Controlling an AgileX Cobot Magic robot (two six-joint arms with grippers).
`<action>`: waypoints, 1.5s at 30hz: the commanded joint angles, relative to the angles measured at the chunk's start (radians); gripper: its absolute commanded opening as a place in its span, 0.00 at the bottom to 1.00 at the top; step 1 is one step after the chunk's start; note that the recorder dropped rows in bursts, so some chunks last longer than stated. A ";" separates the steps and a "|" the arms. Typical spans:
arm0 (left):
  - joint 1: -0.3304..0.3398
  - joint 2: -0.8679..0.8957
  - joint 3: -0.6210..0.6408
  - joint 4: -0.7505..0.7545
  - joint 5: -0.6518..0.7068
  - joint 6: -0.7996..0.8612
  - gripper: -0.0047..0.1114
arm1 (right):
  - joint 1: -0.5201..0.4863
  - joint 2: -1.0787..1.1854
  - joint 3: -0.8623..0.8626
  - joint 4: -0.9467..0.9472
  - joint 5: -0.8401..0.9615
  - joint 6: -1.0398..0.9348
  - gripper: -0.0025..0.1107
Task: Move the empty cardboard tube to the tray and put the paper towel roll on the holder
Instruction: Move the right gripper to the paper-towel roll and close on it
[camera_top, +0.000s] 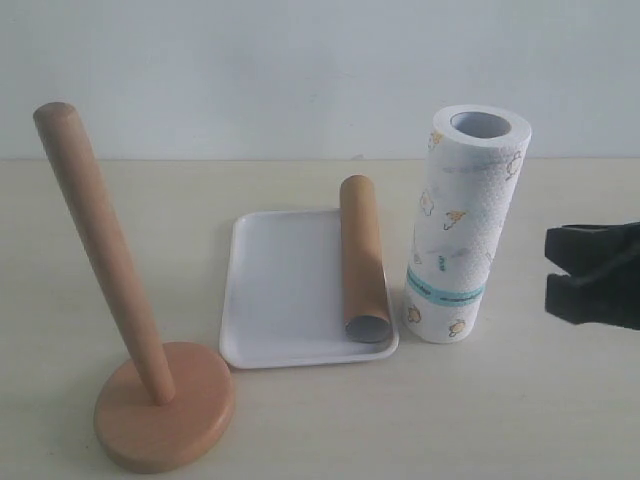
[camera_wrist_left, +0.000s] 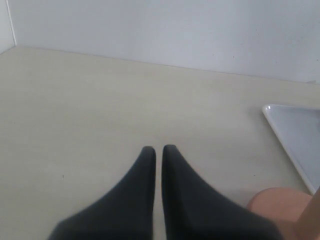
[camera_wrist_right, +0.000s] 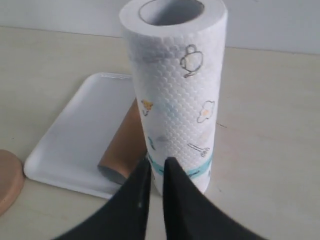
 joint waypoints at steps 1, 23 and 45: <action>0.002 -0.003 0.004 -0.003 0.001 0.004 0.08 | 0.134 0.000 0.016 0.009 -0.155 -0.011 0.37; 0.002 -0.003 0.004 -0.003 0.001 0.004 0.08 | 0.239 0.227 0.147 -0.750 -0.681 0.906 0.95; 0.002 -0.003 0.004 -0.003 0.001 0.004 0.08 | 0.239 0.650 0.147 -0.883 -1.271 1.034 0.95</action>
